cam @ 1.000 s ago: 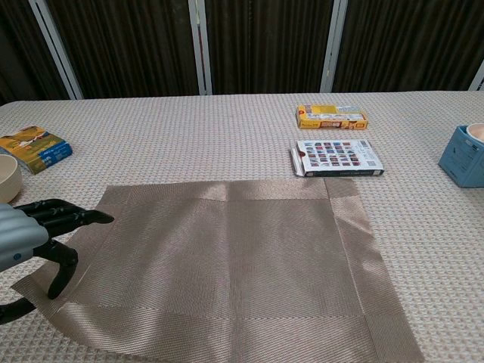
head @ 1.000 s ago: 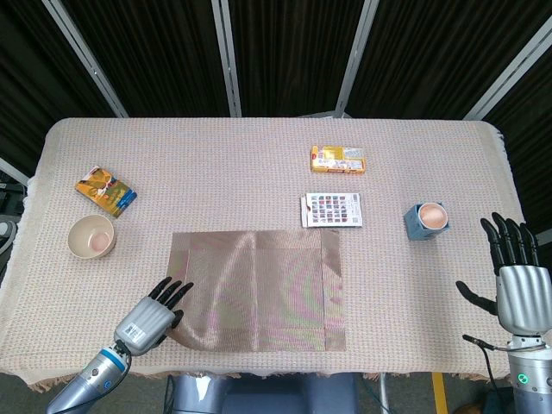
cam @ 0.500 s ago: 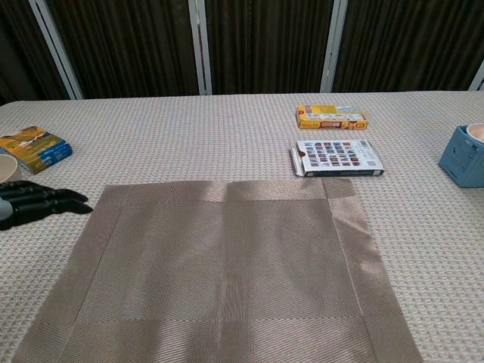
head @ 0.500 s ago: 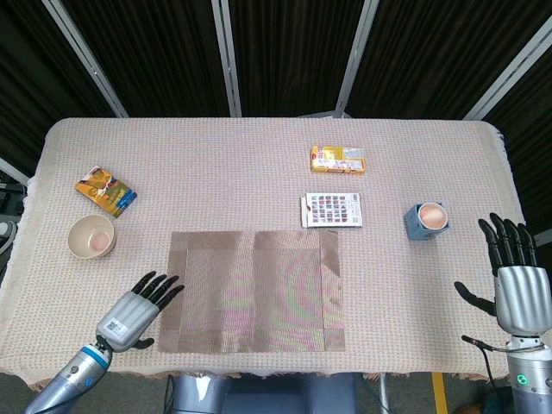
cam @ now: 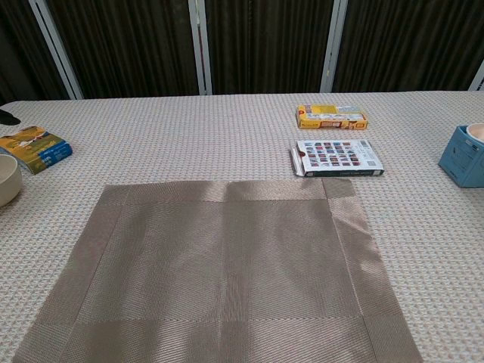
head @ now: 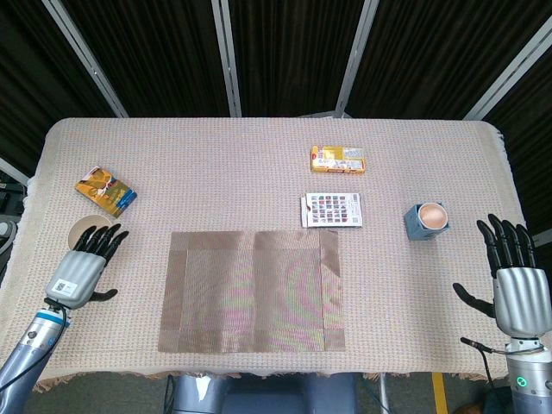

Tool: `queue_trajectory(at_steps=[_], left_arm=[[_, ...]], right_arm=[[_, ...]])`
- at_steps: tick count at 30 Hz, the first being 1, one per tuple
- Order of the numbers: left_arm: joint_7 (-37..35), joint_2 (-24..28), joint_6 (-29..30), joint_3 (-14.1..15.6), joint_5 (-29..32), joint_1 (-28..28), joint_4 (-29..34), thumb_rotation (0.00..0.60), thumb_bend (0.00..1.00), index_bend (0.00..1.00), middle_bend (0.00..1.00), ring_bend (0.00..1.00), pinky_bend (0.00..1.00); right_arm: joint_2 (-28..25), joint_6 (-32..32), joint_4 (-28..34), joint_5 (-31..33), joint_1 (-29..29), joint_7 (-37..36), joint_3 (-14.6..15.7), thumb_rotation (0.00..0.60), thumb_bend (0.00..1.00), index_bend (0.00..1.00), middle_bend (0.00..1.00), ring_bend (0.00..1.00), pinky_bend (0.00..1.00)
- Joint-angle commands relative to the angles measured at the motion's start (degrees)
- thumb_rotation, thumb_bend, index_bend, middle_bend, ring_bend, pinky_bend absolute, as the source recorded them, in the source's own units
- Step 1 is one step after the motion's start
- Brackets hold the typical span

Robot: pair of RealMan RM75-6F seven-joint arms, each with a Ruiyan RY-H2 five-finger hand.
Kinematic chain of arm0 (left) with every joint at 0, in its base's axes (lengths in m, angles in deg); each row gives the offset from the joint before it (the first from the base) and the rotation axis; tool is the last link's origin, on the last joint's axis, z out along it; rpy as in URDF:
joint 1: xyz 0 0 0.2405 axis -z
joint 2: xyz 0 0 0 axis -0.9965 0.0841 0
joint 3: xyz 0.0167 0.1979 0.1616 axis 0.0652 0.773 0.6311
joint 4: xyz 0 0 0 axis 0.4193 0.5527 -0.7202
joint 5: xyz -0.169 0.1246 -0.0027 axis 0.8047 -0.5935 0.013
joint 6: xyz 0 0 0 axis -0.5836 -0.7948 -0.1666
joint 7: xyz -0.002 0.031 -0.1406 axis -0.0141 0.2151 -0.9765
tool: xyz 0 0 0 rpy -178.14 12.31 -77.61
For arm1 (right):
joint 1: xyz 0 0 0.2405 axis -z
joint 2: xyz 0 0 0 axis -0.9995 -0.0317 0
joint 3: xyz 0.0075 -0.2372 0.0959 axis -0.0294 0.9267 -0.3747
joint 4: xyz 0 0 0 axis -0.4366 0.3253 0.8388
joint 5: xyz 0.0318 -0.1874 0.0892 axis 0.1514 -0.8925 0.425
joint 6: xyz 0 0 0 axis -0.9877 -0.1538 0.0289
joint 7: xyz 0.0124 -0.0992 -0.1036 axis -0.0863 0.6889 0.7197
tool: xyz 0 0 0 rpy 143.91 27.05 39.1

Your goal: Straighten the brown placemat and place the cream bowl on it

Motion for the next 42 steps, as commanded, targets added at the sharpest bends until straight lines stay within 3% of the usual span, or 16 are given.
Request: queue_trajectory(at_steps=[1,9,14,20,23,28,36,42], left_arm=[[-8.9,-6.2,-4.1,-2.6,3.0,0.1,-13.6,0.6,0.0,0.07,0.0,0.0,0.0],[-16.2,-13.6,-9.2,-3.3,3.8,-0.1,-29.5,0.6,0.02,0.23,0.0,0.0,0.0],[-17.9,-16.1,-11.7,-3.8,4.4,0.2,-34.7,0.6,0.12,0.29,0.0,0.0,0.0],[-18.4,-19.2,-13.3,-4.2,4.2,0.2,-40.4,0.6,0.3,0.44,0.0,0.0,0.0],[-17.8,-20.1,-13.1,-4.5,4.0,0.1,-41.8,0.6,0.4,0.55,0.0,0.0,0.0],[-16.9,-20.8,-13.1,-5.0,4.2,-0.1,-42.7,0.6,0.42,0.67,0.0,0.0,0.0],[-16.5,-19.8,-10.3,-6.0,3.2,-0.7,-40.3,0.6,0.43,0.7,0.0,0.0,0.0],[-16.1,-16.5,-6.5,-6.6,0.1,-0.3,-33.1,0.6,0.43,0.7,0.0,0.0,0.0]], right_arm=[[0.0,0.1,-0.1,0.0,0.0,0.1,0.0,0.6,0.0,0.0,0.0,0.0,0.0],[0.5,1.1,-0.5,0.3,-0.3,0.4,0.1,0.6,0.0,0.0,0.0,0.0,0.0],[0.6,1.2,-0.6,0.3,-0.4,0.4,0.0,0.6,0.0,0.0,0.0,0.0,0.0],[0.6,1.4,-0.8,0.5,-0.4,0.5,0.0,0.6,0.0,0.0,0.0,0.0,0.0],[0.7,1.5,-0.8,0.5,-0.5,0.5,0.0,0.6,0.0,0.0,0.0,0.0,0.0],[0.7,1.5,-0.7,0.5,-0.4,0.5,0.0,0.6,0.0,0.0,0.0,0.0,0.0],[0.5,1.5,-0.6,0.5,-0.4,0.2,-0.1,0.6,0.0,0.0,0.0,0.0,0.0],[0.3,1.4,-0.3,0.4,-0.3,-0.1,-0.2,0.6,0.0,0.0,0.0,0.0,0.0]])
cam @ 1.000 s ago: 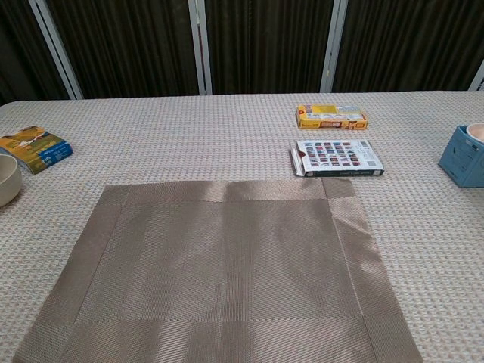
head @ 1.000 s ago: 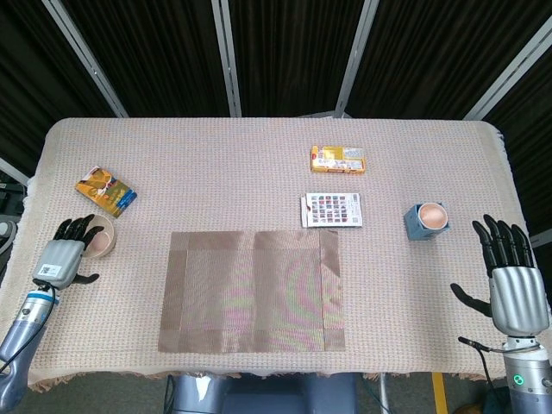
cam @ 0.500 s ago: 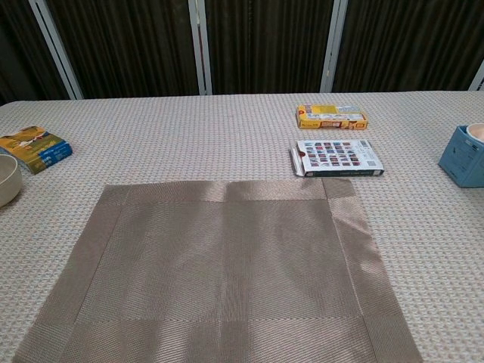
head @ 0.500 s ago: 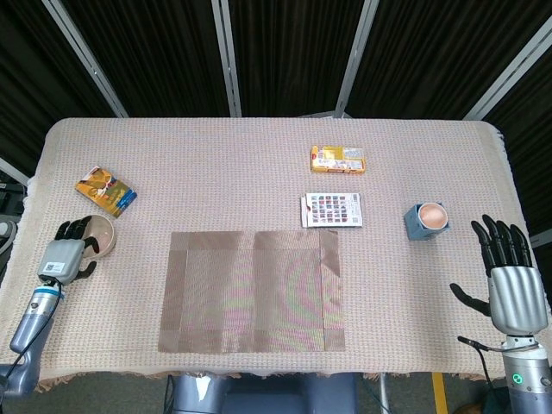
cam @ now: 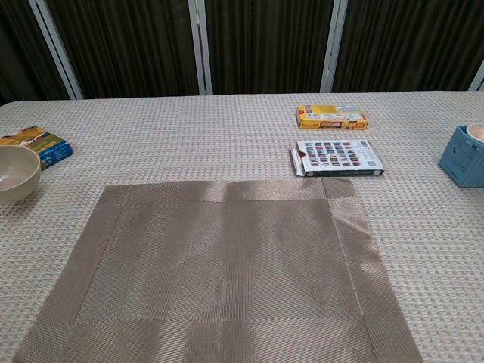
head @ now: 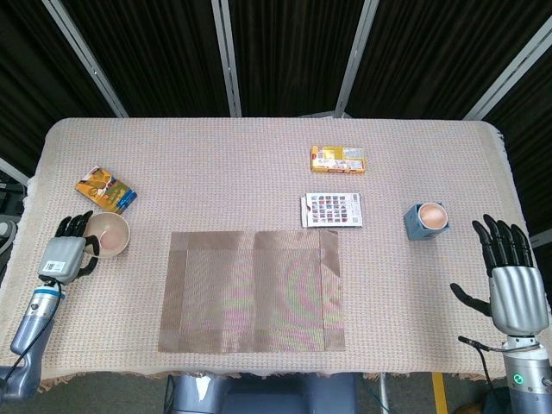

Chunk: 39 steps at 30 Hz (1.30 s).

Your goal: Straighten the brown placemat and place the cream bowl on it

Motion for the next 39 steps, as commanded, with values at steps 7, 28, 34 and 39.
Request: queue_trajectory(at_steps=[7,28,34,39], left_arm=[[5.9,6.4,4.0,-2.7,-6.3,4.5,18.4,0.6,0.43,0.7,0.0,0.0,0.0],[13.6,-5.4,-9.4,-1.8,-9.6,16.3,33.2,0.6,0.43,0.7,0.0,0.0,0.0],[12.9,-8.3,-11.8,-0.7,-8.7,17.2,30.7,0.6,0.43,0.7,0.0,0.0,0.0],[12.6,-8.9,-11.7,0.1,-8.7,16.9,29.8,0.6,0.43,0.7,0.0,0.0,0.0]], right_arm=[[-0.3,-0.1,0.3,0.0,0.0,-0.4,-0.2,0.6,0.0,0.0,0.0,0.0,0.0],[-0.8,-0.2,-0.3,1.2,0.3,-1.3,-0.8,0.6,0.0,0.0,0.0,0.0,0.0],[-0.9,-0.2,-0.3,1.4,0.3,-1.5,-0.9,0.6,0.0,0.0,0.0,0.0,0.0],[-0.9,-0.1,-0.4,1.5,0.3,-1.6,-1.0,0.6,0.0,0.0,0.0,0.0,0.0]])
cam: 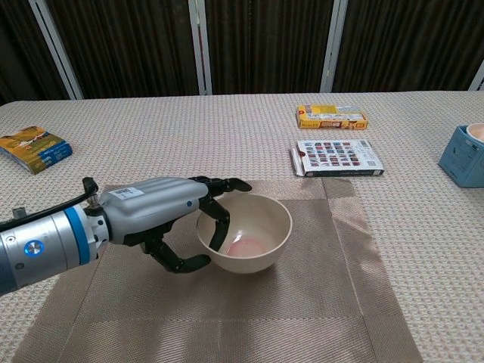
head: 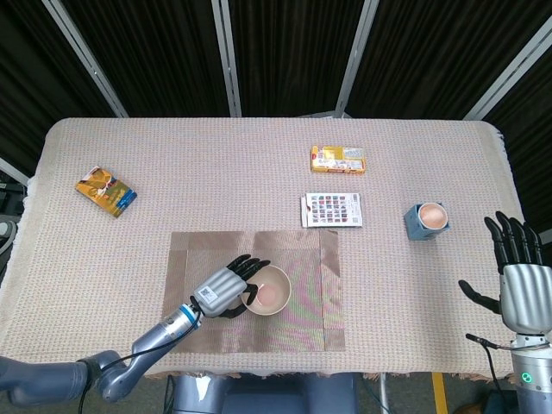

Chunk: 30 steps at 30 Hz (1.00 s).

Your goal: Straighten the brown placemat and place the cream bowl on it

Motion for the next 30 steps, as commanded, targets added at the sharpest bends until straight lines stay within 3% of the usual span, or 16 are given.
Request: queue_trajectory(at_steps=[1,6,7,8,10,12,14,20,30], left_arm=[[-0.3,-0.2,0.2,0.4,0.0,-0.2,-0.3,0.6,0.43,0.7,0.0,0.0,0.0],[-1.7,-0.4,0.4,1.3,-0.3,-0.6,-0.9,0.6,0.38,0.66,0.0,0.0,0.0],[-2.0,-0.4,0.5,1.5,-0.4,-0.6,-1.0,0.6,0.3,0.61,0.0,0.0,0.0],[-2.2,-0.4,0.5,1.6,-0.5,-0.7,-1.0,0.6,0.17,0.5,0.0,0.0,0.0],[-2.5,-0.1,0.7,2.1,-0.6,-1.0,-0.9,0.6,0.01,0.26,0.0,0.0,0.0],[-2.6,0.4,0.7,2.4,-0.2,-1.3,-0.4,0.6,0.0,0.1,0.0,0.0,0.0],[-3.1,1.1,0.9,2.5,0.3,-1.7,0.4,0.6,0.0,0.02,0.0,0.0,0.0],[-2.7,5.5,5.4,2.2,0.4,-4.0,4.1,0.6,0.0,0.0,0.0,0.0,0.0],[0.5,17.3,24.3,-0.9,2.7,-14.2,9.6,0.6,0.0,0.0,0.0,0.0,0.0]], right_arm=[[0.0,0.0,0.0,0.0,0.0,0.0,0.0,0.6,0.0,0.0,0.0,0.0,0.0],[0.0,0.0,0.0,-0.1,0.0,0.0,0.0,0.6,0.0,0.0,0.0,0.0,0.0],[0.0,-0.1,0.0,-0.2,0.0,0.1,0.0,0.6,0.0,0.0,0.0,0.0,0.0],[0.0,-0.1,0.1,-0.2,0.0,0.1,0.0,0.6,0.0,0.0,0.0,0.0,0.0],[-0.1,-0.2,0.1,-0.2,0.0,0.0,0.0,0.6,0.0,0.0,0.0,0.0,0.0],[-0.1,-0.2,0.2,-0.2,0.1,0.0,0.0,0.6,0.0,0.0,0.0,0.0,0.0],[-0.2,-0.3,0.3,-0.3,0.1,-0.1,0.0,0.6,0.0,0.0,0.0,0.0,0.0],[-0.4,-0.5,0.7,-0.8,0.2,-0.3,0.1,0.6,0.0,0.0,0.0,0.0,0.0],[-0.6,-0.2,0.3,0.1,0.3,-0.6,-0.1,0.6,0.0,0.0,0.0,0.0,0.0]])
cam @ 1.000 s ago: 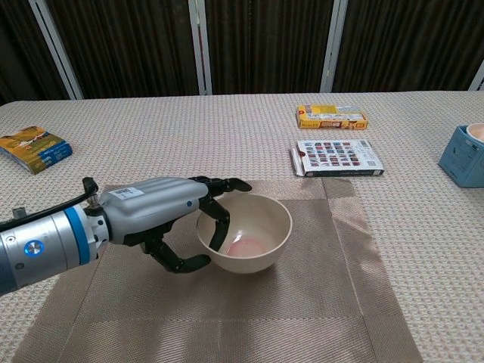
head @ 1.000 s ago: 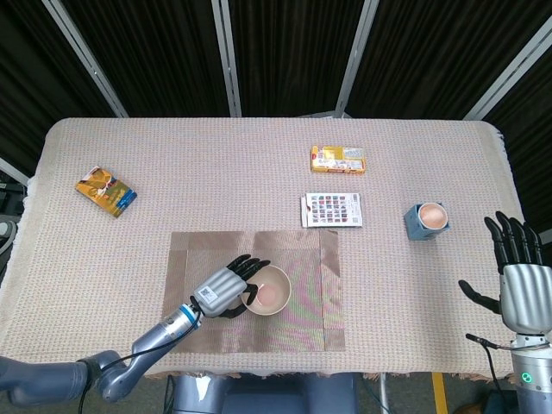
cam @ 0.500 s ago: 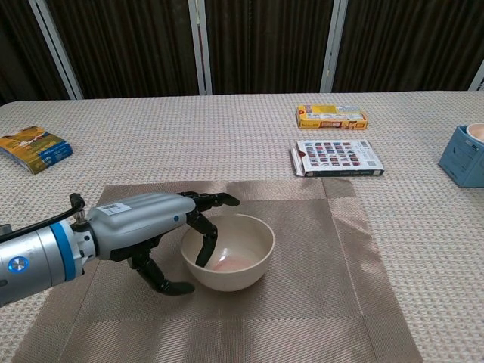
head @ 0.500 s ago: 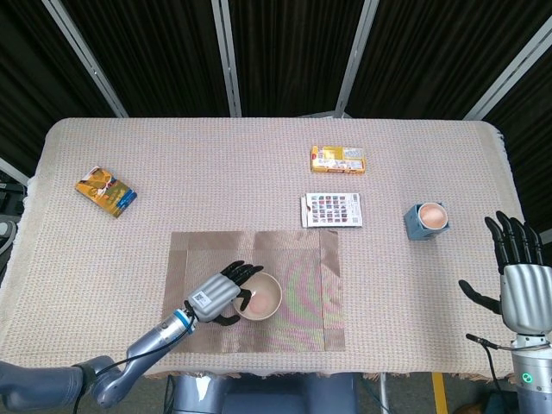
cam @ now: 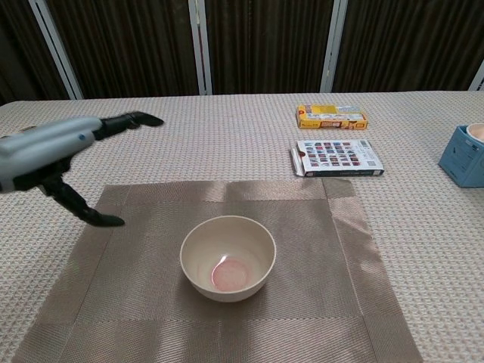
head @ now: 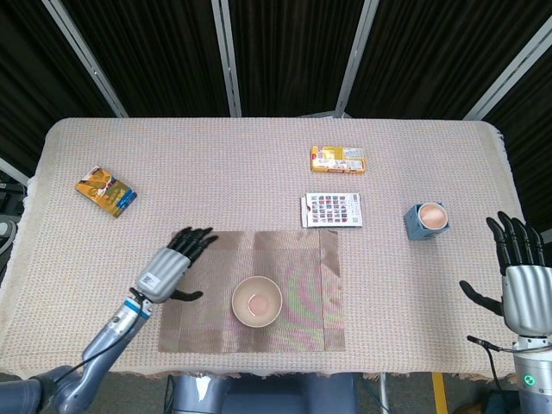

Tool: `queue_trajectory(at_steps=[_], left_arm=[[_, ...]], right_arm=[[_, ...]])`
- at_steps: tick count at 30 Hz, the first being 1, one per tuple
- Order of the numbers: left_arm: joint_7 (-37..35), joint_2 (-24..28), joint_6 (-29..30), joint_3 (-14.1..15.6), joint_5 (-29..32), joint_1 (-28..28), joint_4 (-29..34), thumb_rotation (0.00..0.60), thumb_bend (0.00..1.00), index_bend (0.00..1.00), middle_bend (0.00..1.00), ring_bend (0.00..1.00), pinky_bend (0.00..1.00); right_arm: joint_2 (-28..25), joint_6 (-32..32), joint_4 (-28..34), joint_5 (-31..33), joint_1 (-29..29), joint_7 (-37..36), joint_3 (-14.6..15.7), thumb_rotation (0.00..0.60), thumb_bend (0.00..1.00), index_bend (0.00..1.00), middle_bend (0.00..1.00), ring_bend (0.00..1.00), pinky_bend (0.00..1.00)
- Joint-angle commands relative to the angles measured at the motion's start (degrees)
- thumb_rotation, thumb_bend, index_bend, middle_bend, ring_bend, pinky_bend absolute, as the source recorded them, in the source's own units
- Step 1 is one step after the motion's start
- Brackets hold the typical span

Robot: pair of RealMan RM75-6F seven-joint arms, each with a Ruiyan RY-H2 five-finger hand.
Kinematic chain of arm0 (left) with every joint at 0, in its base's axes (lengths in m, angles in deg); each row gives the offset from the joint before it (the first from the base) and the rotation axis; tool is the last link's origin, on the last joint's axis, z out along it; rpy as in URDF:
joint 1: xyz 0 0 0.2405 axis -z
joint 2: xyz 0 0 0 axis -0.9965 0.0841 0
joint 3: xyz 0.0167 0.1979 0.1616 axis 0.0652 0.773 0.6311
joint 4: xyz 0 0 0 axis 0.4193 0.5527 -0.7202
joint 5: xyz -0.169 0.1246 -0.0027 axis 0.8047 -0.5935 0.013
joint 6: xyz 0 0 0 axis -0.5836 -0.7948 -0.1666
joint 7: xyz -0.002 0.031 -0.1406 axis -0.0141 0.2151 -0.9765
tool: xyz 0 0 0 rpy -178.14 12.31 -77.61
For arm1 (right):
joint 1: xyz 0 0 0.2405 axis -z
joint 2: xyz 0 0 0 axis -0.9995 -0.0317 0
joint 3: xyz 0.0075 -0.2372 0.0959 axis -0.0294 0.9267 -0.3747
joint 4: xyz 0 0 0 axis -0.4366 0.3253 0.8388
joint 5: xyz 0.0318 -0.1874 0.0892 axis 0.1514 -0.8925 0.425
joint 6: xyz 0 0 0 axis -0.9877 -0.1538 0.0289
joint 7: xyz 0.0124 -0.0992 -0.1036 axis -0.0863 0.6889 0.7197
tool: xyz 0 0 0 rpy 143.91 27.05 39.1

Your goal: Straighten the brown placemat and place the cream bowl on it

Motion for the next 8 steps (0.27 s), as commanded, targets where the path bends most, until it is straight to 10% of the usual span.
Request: queue_trajectory(at_steps=[1,8], left_arm=[[2.5,5.8,8.9,-1.5,1.9,-6.0,2.9,0.6,0.0,0.0,0.0,0.0,0.0],[6.3,12.2,20.1,-1.7,4.5,-14.1,7.1,0.6,0.0,0.0,0.0,0.0,0.0]], right_arm=[[0.1,0.4,-0.4,0.6,-0.1,-0.2,-0.2,0.6,0.0,0.0,0.0,0.0,0.0],[0.0,0.8,-0.9,1.0,-0.5,-0.7,-0.6,0.6,0.0,0.0,0.0,0.0,0.0]])
